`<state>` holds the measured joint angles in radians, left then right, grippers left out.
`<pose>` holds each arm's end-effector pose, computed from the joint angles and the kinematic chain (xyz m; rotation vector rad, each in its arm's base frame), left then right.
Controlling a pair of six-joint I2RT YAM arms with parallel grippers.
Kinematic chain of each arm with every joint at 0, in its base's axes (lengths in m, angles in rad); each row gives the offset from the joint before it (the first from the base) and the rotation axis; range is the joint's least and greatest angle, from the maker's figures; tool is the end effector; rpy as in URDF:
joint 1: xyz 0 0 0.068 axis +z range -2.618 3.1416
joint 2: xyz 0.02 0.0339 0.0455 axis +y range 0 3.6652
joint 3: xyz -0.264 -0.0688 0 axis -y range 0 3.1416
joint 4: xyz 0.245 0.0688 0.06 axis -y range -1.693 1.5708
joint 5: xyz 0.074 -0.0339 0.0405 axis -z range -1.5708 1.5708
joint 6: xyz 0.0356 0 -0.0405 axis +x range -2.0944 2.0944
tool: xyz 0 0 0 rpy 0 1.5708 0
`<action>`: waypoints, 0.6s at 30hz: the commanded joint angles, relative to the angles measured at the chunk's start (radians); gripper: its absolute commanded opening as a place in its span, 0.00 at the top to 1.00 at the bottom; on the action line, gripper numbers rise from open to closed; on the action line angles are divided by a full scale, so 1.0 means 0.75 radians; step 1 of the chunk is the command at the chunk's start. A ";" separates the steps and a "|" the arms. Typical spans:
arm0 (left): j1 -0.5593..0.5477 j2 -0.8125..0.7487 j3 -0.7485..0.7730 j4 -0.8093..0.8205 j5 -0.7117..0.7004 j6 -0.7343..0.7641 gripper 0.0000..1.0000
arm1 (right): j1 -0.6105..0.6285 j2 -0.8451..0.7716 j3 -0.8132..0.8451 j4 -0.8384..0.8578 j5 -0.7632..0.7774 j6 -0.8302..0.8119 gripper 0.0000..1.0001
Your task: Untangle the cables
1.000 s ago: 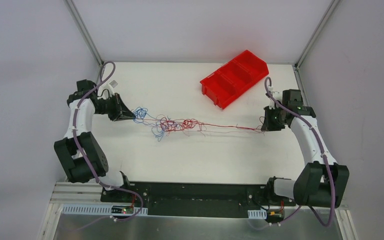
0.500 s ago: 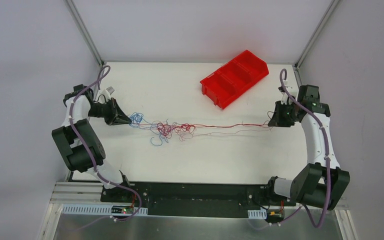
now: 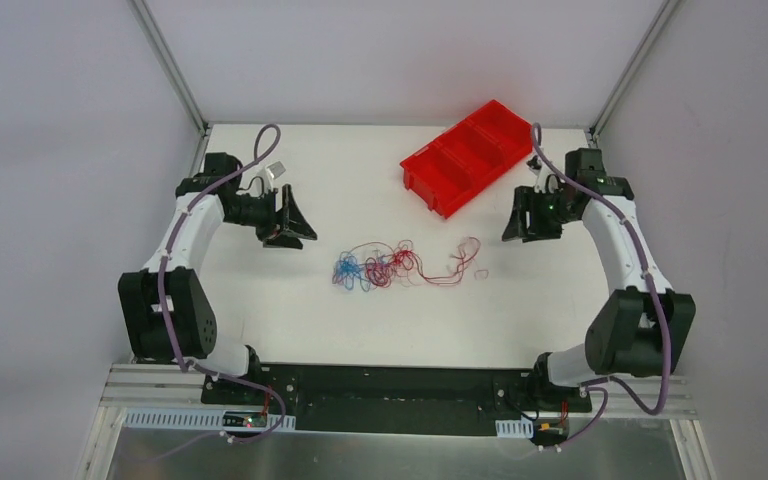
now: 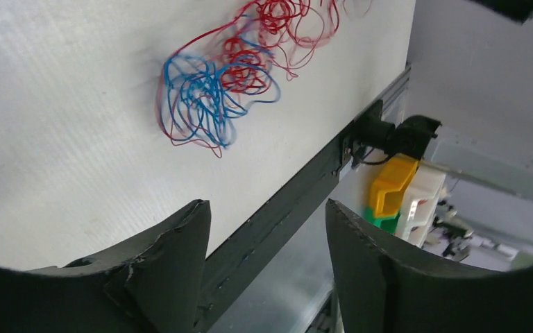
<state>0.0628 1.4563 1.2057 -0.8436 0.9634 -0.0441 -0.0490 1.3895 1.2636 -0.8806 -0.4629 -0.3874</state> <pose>0.2866 -0.0113 0.2893 0.1754 2.4029 -1.2440 0.2801 0.0022 0.3125 -0.5814 2.4029 0.4127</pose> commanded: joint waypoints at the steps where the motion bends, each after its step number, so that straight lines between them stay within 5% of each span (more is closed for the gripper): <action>1: 0.075 0.071 -0.139 0.167 -0.025 -0.131 0.35 | 0.092 0.036 -0.052 0.043 0.068 0.043 0.29; 2: 0.071 0.063 -0.176 0.240 -0.016 -0.160 0.32 | 0.141 0.007 -0.080 0.113 0.078 0.064 0.11; 4: 0.070 0.061 -0.240 0.360 -0.017 -0.214 0.30 | 0.262 -0.009 -0.115 0.211 0.081 0.102 0.04; 12: -0.048 0.229 -0.295 0.635 0.006 -0.332 0.49 | 0.673 0.283 0.002 0.406 -0.046 0.365 0.22; 18: -0.169 0.429 -0.265 0.797 -0.062 -0.415 0.50 | 0.899 0.523 0.108 0.640 0.107 0.563 0.20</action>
<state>-0.0204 1.6966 0.9882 -0.3515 0.9333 -0.3000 0.5423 1.6951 1.2583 -0.5449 -0.4519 -0.1024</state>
